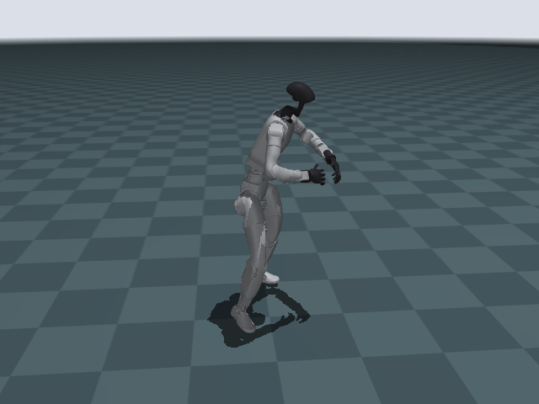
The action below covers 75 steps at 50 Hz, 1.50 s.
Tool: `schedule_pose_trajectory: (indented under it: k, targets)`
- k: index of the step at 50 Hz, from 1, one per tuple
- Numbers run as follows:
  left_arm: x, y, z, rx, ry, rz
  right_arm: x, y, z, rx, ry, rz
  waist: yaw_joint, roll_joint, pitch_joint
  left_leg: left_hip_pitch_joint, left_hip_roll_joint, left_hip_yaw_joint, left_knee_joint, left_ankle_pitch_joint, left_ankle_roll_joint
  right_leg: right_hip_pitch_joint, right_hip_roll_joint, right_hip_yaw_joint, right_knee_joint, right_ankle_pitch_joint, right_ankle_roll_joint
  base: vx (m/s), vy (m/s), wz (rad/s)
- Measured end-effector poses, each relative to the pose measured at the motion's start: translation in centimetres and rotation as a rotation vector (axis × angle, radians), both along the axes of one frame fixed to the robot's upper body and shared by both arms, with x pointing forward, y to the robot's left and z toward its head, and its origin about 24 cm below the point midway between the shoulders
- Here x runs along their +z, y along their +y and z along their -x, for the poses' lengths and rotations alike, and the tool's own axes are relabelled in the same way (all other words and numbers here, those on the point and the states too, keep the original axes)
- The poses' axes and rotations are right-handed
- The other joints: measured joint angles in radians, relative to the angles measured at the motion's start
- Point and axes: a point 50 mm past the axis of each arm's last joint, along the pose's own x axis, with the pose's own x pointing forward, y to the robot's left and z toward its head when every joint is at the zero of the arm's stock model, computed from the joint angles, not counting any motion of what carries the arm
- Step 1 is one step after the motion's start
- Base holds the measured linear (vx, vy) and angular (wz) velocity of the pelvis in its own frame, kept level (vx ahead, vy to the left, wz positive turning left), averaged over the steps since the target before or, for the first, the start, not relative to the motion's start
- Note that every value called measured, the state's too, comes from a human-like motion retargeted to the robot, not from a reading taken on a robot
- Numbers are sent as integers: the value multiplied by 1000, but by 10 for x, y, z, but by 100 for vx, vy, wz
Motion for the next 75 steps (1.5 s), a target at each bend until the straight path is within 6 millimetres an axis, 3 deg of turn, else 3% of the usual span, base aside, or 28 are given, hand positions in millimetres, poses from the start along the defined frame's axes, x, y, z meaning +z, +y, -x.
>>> schedule_pose_trajectory:
  k: [3, 5, 9, 11, 13, 16, 18, 19, 20, 22, 25, 27, 29, 30, 31, 33, 35, 37, 39, 42, 43, 45, 48, 51, 57, 64, 68, 75]
  targets:
    - [32, -10, 5, 10, -485, -280, -41, -8, -14, -194, 242, -131, 35, 28, 103, -33, 35, 7, 130, -44, 8, -74, -63, 51, 51, -85, -21, 6, -39, -26]
    - [38, -19, 13, 11, -714, -338, -65, -8, -16, -319, 437, -341, 57, 57, 145, -101, 66, 15, 269, -79, 5, -152, -121, 65, 44, -126, -62, 9, -41, -49]
    - [11, -13, 26, 146, -775, 18, -83, 15, -9, -425, 893, -1053, 27, 154, 152, -221, 163, 1, 439, -148, -31, -334, -159, 140, -68, -131, -74, 25, -45, -36]
    - [-20, 15, 34, 352, -685, 275, -85, 30, -5, -386, 1132, -1418, -34, 191, 152, -212, 216, 12, 410, -155, -51, -385, -156, 151, -96, -67, -49, 50, -61, -36]
    - [-57, 57, 51, 658, -591, 489, -86, 46, -3, -338, 1261, -1657, -101, 198, 152, -146, 271, 52, 312, -98, -61, -417, -139, 129, -46, -29, -41, 68, -81, -74]
    - [-99, 123, 99, 1090, -459, 678, -68, 64, 1, -196, 1236, -1778, -152, 130, 145, 36, 343, 128, 119, 184, -41, -414, -62, 84, 86, -127, -57, 91, -106, -133]
    - [-112, 153, 139, 1254, -354, 792, -50, 62, 7, -85, 1170, -1807, -151, 51, 106, 144, 334, 107, 18, 422, -26, -359, 18, 63, 115, -206, -66, 117, -122, -148]
    - [-112, 161, 156, 1287, -298, 851, -43, 53, 10, -61, 1129, -1829, -143, 4, 63, 167, 299, 63, -12, 481, -27, -317, 58, 47, 98, -232, -64, 131, -125, -130]
    - [-111, 167, 171, 1303, -241, 911, -38, 40, 14, -52, 1084, -1852, -134, -44, 12, 178, 254, 9, -35, 510, -31, -270, 95, 29, 71, -254, -59, 137, -125, -98]
    - [-99, 165, 177, 1219, -121, 1012, -29, -2, 9, -92, 975, -1894, -122, -125, -59, 151, 157, -28, -30, 399, -42, -129, 150, -30, -5, -240, -33, 139, -122, -46]
    - [-83, 140, 159, 917, 136, 1068, -11, -75, -14, -193, 812, -1783, -132, -167, -104, 40, 86, 155, 37, 238, -8, 32, 202, -62, 9, -4, -15, 127, -112, 52]
    - [-82, 118, 150, 696, 300, 982, 5, -130, -41, -341, 678, -1513, -156, -120, -105, -45, 67, 280, 81, 198, 16, 32, 231, 5, 107, 200, 11, 107, -103, 111]
    - [-85, 103, 146, 532, 394, 825, 42, -207, -67, -625, 466, -1157, -156, -34, -72, -123, 1, 227, 103, 174, -32, 16, 232, 50, 137, 250, 23, 94, -99, 67]
    - [-86, 98, 147, 472, 425, 738, 71, -253, -69, -823, 334, -991, -145, 10, -44, -155, -53, 145, 103, 170, -78, 16, 215, 53, 115, 232, 12, 88, -98, 13]
    - [-86, 94, 148, 430, 453, 679, 109, -298, -66, -1058, 177, -855, -125, 51, -1, -171, -115, 43, 96, 184, -126, 31, 187, 34, 20, 202, -8, 86, -99, -4]
    - [-85, 90, 155, 368, 509, 589, 194, -372, -14, -1520, -125, -746, -92, 107, 84, -200, -209, -74, 121, 194, -170, 68, 133, 1, -253, 170, -17, 88, -103, 1]
    - [-85, 95, 163, 342, 551, 514, 256, -401, 60, -1772, -341, -931, -79, 102, 138, -248, -251, -39, 263, 111, -100, 83, 57, 8, -579, 157, 31, 96, -114, 46]
    - [-87, 107, 166, 389, 552, 460, 297, -400, 104, -1649, -531, -1349, -80, 74, 152, -280, -226, 3, 484, -54, -3, 57, -46, 38, -763, 109, 89, 102, -127, 60]
    - [-91, 118, 166, 461, 539, 442, 318, -395, 119, -1501, -630, -1558, -69, 51, 152, -258, -179, -9, 635, -175, 16, 46, -145, -2, -798, 127, 126, 105, -133, 31]
    - [-106, 141, 165, 628, 523, 492, 333, -382, 110, -1428, -656, -1557, -86, 27, 151, -223, -84, -50, 760, -250, -14, 51, -252, -147, -633, 371, 109, 94, -116, 43]
    - [-112, 147, 165, 679, 533, 547, 338, -377, 104, -1397, -646, -1550, -101, 36, 147, -210, -41, -69, 770, -240, -16, 33, -268, -159, -512, 404, 100, 81, -105, 47]
    - [-126, 150, 162, 762, 562, 672, 344, -369, 96, -1307, -642, -1606, -118, 71, 143, -179, 32, -132, 771, -196, -19, -25, -276, -133, -233, 309, 79, 71, -101, 25]
    - [-149, 137, 157, 830, 668, 895, 349, -358, 80, -1165, -674, -1711, -118, 106, 139, -131, 27, -223, 736, -112, -27, -72, -256, -107, -9, 125, 0, 54, -85, -17]
    - [-162, 122, 157, 824, 772, 1007, 351, -346, 60, -1058, -667, -1723, -121, 112, 122, -134, 22, -138, 670, -8, -2, -57, -219, -137, -22, 83, -28, 39, -62, -17]
    - [-162, 133, 167, 811, 759, 878, 354, -327, 36, -995, -616, -1613, -121, 107, 68, -132, 75, 204, 472, 200, 54, -7, -128, -202, -211, 101, -23, 29, -43, -2]
    - [-167, 139, 173, 814, 794, 812, 359, -313, 25, -961, -590, -1463, -120, 128, 27, -99, 29, 169, 291, 381, 8, 77, -53, -261, -374, 112, -6, 23, -27, 5]
    - [-171, 138, 172, 821, 795, 813, 358, -305, 16, -917, -577, -1440, -109, 138, -1, -68, -3, 114, 198, 380, -30, 98, -15, -268, -434, 109, 21, 18, -15, -16]
    - [-172, 131, 168, 809, 799, 891, 340, -283, -13, -830, -528, -1352, -118, 153, -22, -25, -71, 15, 46, 243, -104, 131, 50, -278, -495, 108, 52, 12, -5, -19]
